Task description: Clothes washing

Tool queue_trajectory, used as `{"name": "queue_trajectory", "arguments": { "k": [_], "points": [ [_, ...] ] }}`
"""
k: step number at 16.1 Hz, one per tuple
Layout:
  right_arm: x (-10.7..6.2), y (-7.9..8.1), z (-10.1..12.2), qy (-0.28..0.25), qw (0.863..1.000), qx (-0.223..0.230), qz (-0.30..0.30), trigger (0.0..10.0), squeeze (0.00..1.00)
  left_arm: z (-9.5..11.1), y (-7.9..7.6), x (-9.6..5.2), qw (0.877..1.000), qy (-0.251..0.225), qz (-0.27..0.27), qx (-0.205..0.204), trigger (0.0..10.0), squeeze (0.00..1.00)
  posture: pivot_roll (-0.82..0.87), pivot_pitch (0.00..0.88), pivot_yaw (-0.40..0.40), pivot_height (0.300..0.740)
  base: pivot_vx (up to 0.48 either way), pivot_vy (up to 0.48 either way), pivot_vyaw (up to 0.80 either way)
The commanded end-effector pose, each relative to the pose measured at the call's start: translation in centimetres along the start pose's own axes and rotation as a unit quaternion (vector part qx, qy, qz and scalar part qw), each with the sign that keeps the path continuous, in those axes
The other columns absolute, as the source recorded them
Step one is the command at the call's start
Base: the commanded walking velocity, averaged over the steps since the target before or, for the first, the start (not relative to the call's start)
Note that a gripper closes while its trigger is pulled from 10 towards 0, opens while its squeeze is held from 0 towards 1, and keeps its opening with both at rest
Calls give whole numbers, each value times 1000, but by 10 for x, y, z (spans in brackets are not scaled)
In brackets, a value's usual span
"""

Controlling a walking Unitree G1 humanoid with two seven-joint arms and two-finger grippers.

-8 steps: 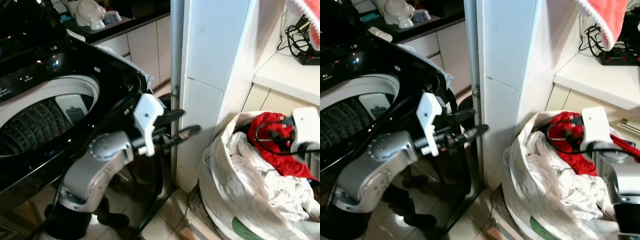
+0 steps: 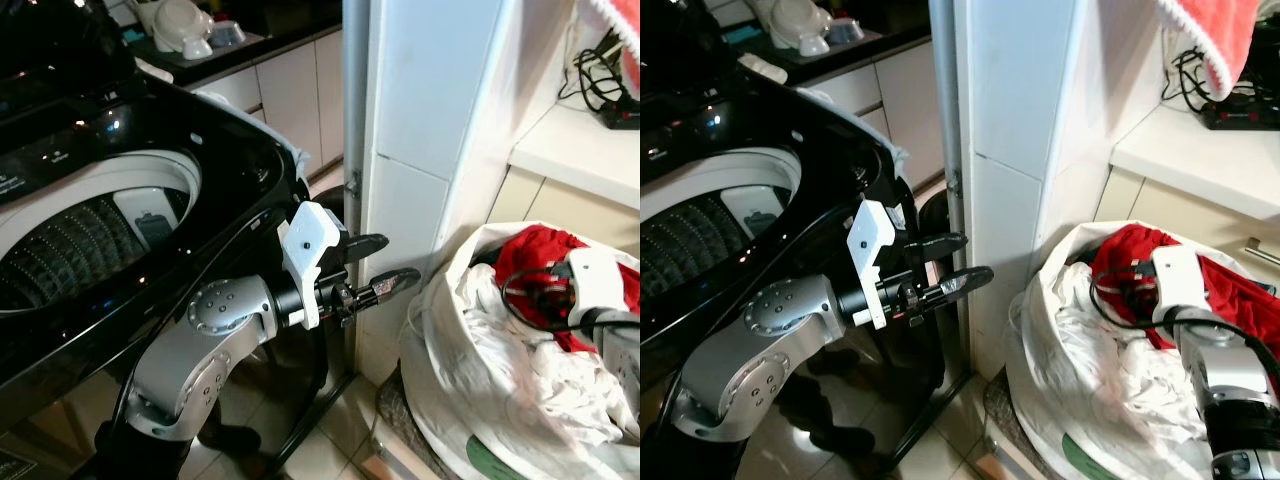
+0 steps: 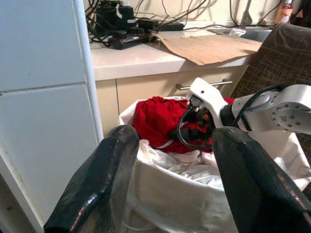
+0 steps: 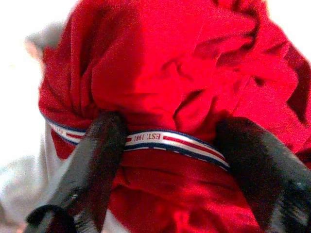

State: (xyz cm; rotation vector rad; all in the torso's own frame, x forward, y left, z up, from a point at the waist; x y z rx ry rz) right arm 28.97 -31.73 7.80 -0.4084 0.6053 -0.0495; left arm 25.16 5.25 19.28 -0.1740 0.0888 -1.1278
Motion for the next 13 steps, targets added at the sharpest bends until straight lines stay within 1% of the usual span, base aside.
{"name": "queue_trajectory", "arguments": {
  "k": [1,6,13],
  "points": [
    [2,2,-3,8,1000,-12,8,0,0,2,-3,-1,1000,-1,-5,1,10000,0,-81,0,92,740,0,0,0],
    [6,1,-5,3,1000,-18,11,0,0,1,-2,-1,1000,2,0,2,10000,0,-87,0,95,740,0,0,0],
    [7,0,-5,-4,1000,-18,14,0,0,0,-6,-1,1000,8,-12,0,10000,0,-87,0,96,740,0,0,0]
  ]
}}
Point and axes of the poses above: a point about 5 cm out from each wrist's last joint towards the gripper, its own x axis pointing out of the wrist towards the gripper, its own z axis along the axis of the wrist's last joint, y = z × x, the point moved 1 cm from there along x, pointing out of the wrist towards the gripper, and after that the axes turned 9 degrees about -x, right-handed, at the moved point
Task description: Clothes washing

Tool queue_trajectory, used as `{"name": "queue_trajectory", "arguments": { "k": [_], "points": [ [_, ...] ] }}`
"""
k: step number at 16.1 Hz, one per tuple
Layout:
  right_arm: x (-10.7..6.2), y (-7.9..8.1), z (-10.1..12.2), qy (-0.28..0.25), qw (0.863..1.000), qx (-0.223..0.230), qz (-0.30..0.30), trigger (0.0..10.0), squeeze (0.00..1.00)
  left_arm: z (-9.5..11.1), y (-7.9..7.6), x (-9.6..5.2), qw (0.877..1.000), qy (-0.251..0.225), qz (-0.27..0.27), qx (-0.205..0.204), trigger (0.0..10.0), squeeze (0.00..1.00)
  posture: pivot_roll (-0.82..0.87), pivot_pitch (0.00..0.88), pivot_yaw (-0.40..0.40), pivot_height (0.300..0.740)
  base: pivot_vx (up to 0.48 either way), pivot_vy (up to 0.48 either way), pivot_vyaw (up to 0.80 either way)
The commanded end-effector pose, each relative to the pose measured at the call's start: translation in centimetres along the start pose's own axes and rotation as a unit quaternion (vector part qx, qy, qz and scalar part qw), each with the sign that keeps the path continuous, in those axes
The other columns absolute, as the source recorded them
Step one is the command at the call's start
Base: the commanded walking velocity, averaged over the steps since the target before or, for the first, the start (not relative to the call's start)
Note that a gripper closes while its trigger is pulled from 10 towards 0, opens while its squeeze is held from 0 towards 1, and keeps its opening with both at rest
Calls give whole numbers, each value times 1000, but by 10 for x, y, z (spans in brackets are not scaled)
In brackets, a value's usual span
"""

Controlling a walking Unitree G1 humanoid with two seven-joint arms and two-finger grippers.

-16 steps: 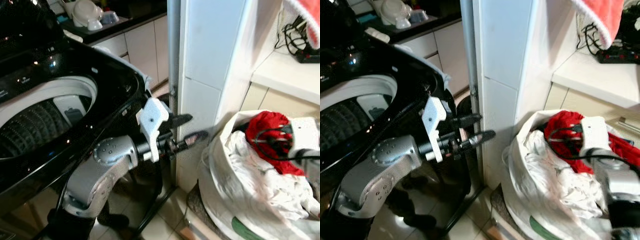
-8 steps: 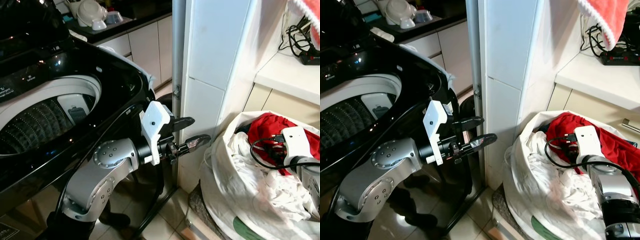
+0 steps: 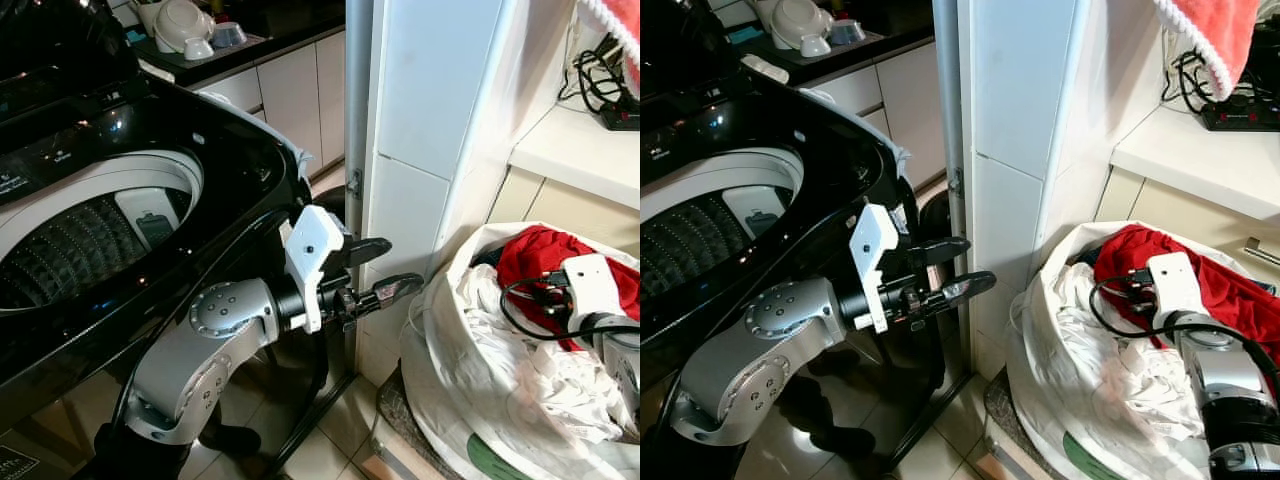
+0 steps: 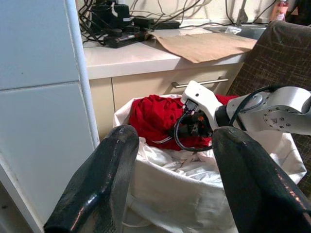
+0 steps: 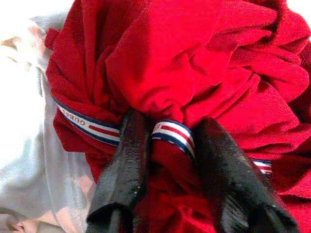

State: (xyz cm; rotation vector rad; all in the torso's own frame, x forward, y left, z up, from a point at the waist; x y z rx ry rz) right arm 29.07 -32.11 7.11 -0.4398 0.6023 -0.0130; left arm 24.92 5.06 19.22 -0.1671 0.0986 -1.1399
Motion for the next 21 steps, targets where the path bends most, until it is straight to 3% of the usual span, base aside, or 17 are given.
{"name": "queue_trajectory", "arguments": {
  "k": [1,10,14,15,16,17,18,19,21],
  "points": [
    [2,0,1,0,1000,2,3,0,0,1,-3,-2,1000,2,-5,0,10000,0,-87,0,96,740,0,0,0],
    [-2,-1,1,-7,1000,8,5,0,0,1,-1,-1,1000,4,-3,3,10000,0,-89,0,99,740,0,0,0],
    [-17,-5,22,-42,998,-13,41,0,0,4,0,-3,1000,-3,4,8,10000,0,-83,0,95,740,0,0,0],
    [-35,-5,57,-115,988,9,100,0,0,10,1,-4,1000,-22,7,15,10000,0,-84,0,97,740,0,0,0],
    [-62,-4,97,-201,965,10,167,0,0,17,1,-4,999,-41,6,22,10000,0,-92,0,102,740,0,0,0],
    [-74,-3,111,-233,953,7,193,0,0,19,0,-4,998,-51,4,24,10000,0,-94,0,103,740,0,0,0],
    [-99,5,140,-304,917,2,257,0,0,28,1,-1,996,-85,8,17,10000,0,-101,0,105,740,0,0,0],
    [-105,8,146,-319,907,2,275,0,0,30,2,-1,995,-93,13,18,10000,0,-101,0,103,740,0,0,0],
    [-133,28,168,-381,849,16,366,0,0,44,9,4,991,-128,44,22,10000,0,-102,0,101,740,0,0,0]
  ]
}}
Point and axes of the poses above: a point about 5 cm out from each wrist's last joint towards the gripper, its own x axis pointing out of the wrist towards the gripper, its own z axis along the axis of the wrist's last joint, y = z × x, the point moved 1 cm from there along x, pointing out of the wrist towards the gripper, and after that the axes turned 9 degrees about -x, right-handed, at the moved point
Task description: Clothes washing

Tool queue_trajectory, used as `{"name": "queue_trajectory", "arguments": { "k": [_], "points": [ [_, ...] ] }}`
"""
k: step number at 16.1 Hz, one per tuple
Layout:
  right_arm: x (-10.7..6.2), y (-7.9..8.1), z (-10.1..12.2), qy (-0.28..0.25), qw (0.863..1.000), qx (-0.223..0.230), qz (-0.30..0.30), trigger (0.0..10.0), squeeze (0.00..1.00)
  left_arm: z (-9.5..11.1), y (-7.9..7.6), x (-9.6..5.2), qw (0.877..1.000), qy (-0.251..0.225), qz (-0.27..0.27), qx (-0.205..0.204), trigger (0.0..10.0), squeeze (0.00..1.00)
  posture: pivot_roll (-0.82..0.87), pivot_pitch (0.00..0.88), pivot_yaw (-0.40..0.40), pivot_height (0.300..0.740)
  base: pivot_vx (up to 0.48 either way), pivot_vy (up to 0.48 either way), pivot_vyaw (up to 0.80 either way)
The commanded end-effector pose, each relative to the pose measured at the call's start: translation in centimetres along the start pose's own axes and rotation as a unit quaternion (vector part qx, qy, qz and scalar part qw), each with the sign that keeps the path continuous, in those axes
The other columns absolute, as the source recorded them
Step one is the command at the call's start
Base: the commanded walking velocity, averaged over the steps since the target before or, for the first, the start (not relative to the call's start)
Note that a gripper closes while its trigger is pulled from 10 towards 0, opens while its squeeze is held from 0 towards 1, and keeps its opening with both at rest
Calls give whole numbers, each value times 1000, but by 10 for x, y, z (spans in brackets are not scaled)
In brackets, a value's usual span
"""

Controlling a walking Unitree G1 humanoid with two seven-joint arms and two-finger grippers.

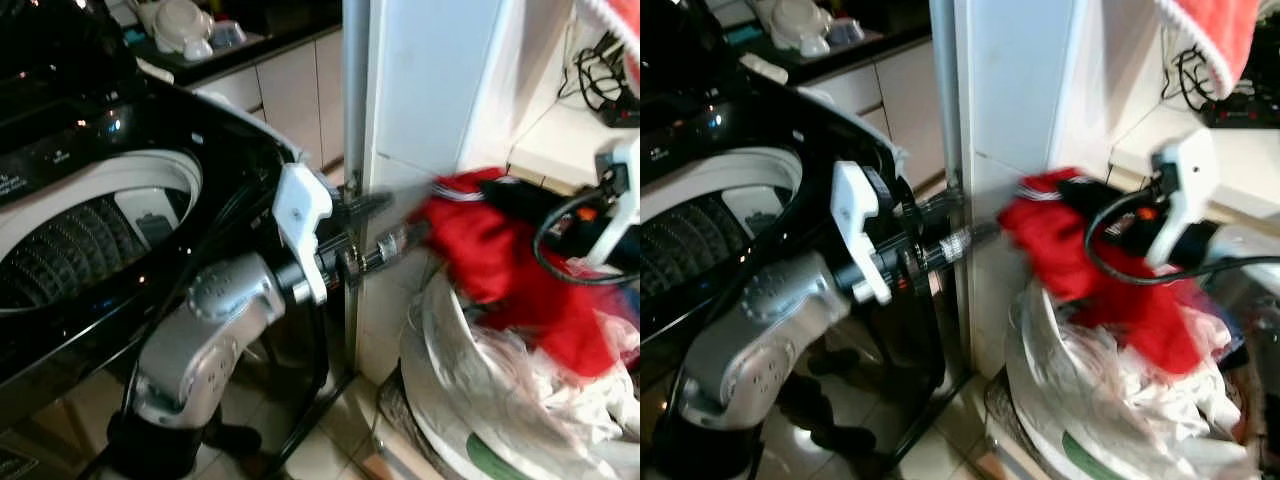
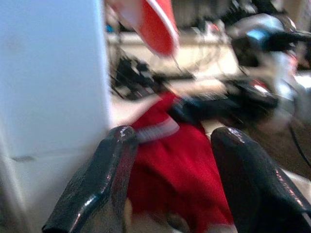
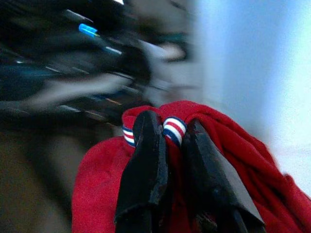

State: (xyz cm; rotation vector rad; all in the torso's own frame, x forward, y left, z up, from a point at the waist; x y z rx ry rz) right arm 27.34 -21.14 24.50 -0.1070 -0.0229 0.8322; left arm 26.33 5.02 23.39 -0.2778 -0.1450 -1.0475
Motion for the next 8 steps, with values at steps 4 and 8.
{"name": "queue_trajectory", "arguments": {
  "k": [4,8],
  "points": [
    [22,26,26,-71,994,28,72,0,0,16,1,4,998,-55,2,-5,10000,1000,-94,0,85,740,0,0,0],
    [33,42,32,-90,989,51,108,0,0,-1,-7,2,1000,-11,-20,-17,10000,0,-90,0,83,740,0,0,0]
  ]
}}
Point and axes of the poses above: a point about 5 cm out from each wrist's last joint towards the gripper, its own x axis pointing out of the wrist towards the gripper, its own z axis along the axis of the wrist's last joint, y = z × x, the point moved 1 cm from there along x, pointing out of the wrist towards the gripper, and after that the axes turned 9 degrees about -x, right-handed, at the moved point
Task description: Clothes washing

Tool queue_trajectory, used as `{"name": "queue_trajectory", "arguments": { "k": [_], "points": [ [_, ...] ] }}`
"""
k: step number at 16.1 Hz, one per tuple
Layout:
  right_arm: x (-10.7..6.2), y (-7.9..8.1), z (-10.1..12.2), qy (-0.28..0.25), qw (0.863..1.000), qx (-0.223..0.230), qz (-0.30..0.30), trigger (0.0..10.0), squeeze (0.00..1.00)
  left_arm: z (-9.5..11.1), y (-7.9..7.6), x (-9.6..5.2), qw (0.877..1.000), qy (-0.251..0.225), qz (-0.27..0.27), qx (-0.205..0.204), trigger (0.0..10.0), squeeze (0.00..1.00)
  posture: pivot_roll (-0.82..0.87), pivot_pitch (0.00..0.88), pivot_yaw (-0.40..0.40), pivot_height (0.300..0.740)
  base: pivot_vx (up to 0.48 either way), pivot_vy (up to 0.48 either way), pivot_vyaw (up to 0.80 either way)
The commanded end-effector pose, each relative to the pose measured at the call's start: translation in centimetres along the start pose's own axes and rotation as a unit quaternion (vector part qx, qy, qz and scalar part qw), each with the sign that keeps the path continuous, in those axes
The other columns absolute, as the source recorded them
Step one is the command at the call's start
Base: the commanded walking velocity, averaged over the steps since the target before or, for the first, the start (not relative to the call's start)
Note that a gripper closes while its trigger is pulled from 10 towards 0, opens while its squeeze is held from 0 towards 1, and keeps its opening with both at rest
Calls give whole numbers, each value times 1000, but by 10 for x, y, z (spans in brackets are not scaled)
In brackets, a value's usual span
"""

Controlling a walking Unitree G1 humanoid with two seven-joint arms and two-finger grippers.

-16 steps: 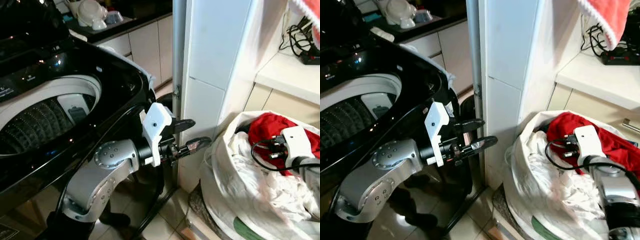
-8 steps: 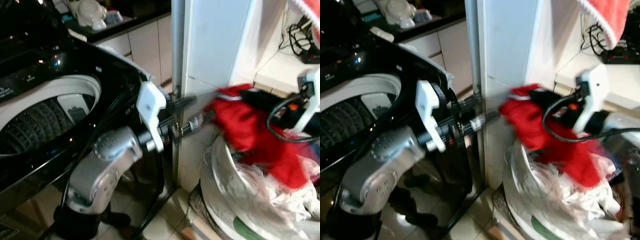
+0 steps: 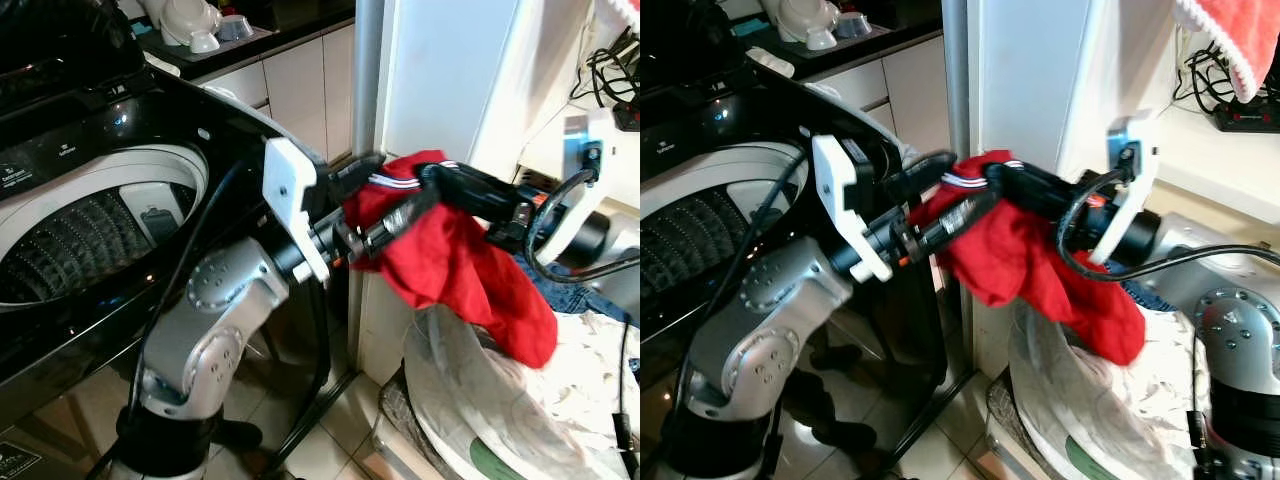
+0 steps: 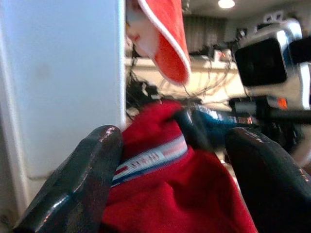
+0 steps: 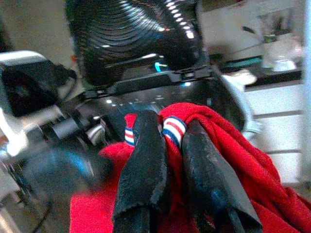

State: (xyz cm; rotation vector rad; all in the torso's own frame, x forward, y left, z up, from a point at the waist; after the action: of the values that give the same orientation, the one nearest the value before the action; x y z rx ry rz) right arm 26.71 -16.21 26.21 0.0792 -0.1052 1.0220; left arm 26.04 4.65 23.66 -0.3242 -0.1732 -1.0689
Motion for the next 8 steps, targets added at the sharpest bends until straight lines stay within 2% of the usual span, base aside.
{"name": "queue_trajectory", "arguments": {
  "k": [1,4,6,7,8],
  "points": [
    [6,9,10,-15,1000,-10,22,0,0,-7,-4,-1,1000,24,-15,-3,10000,0,-89,0,85,740,0,0,0],
    [8,13,15,-32,999,-4,30,0,0,-13,5,0,999,40,21,24,10000,0,-92,0,90,740,0,0,0],
    [7,14,18,-37,999,-1,30,0,0,-12,6,-2,999,37,21,18,10000,0,-93,0,90,740,0,0,0],
    [7,14,18,-36,999,-1,29,0,0,-10,7,-2,999,30,23,12,4039,0,-92,0,90,740,0,0,0],
    [7,14,18,-35,999,1,27,0,0,-9,8,-2,999,26,26,8,0,0,-92,0,90,740,0,0,0]
  ]
}}
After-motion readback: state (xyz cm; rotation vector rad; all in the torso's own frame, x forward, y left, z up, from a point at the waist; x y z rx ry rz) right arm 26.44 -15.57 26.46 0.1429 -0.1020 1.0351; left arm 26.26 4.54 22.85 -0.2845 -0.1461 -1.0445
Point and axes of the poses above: a point about 5 cm out from each wrist's last joint towards the gripper, its own x axis pointing out of the wrist towards the gripper, its own z axis along the axis of the wrist's last joint, y = z × x, the point moved 1 cm from there along x, pointing out of the wrist towards the gripper, and after that the axes turned 9 degrees about -x, right-handed, at the moved point
